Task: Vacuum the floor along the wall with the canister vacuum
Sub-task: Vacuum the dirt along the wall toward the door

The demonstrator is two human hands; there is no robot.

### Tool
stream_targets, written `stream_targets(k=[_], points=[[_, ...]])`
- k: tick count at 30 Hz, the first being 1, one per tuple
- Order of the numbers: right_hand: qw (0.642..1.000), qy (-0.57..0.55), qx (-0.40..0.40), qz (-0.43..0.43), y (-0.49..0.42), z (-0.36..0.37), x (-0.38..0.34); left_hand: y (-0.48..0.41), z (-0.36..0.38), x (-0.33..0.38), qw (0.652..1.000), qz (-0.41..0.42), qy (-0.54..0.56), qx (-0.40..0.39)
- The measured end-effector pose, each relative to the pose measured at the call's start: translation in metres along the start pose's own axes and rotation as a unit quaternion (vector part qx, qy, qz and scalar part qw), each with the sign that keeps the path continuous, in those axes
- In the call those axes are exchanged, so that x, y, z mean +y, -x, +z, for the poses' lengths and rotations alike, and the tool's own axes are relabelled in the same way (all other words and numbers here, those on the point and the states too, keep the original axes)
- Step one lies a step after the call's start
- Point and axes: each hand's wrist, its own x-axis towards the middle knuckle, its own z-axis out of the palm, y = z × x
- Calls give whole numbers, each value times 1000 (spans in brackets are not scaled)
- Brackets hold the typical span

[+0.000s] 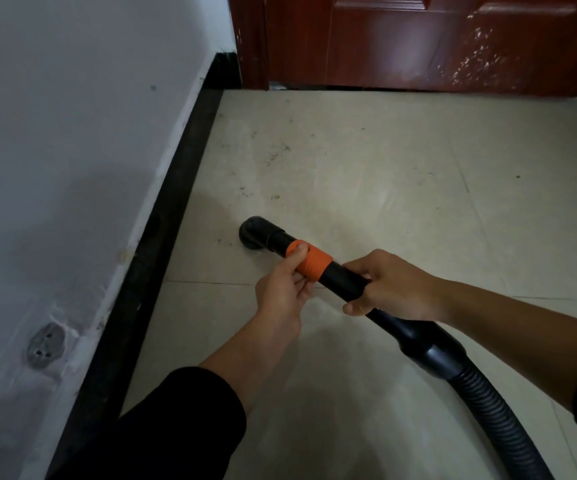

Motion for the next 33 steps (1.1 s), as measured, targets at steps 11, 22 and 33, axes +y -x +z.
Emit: stream_targets(k=[11,22,33], points=[[1000,-7,-8,-23,-21,11,-25,-10,-19,17,999,31,11,16],[999,-10,-30,-42,-35,23,-45,-11,-42,30,998,42,23,31],[998,-2,-41,-57,-50,32,-65,-19,-61,41,995,61,37,65]])
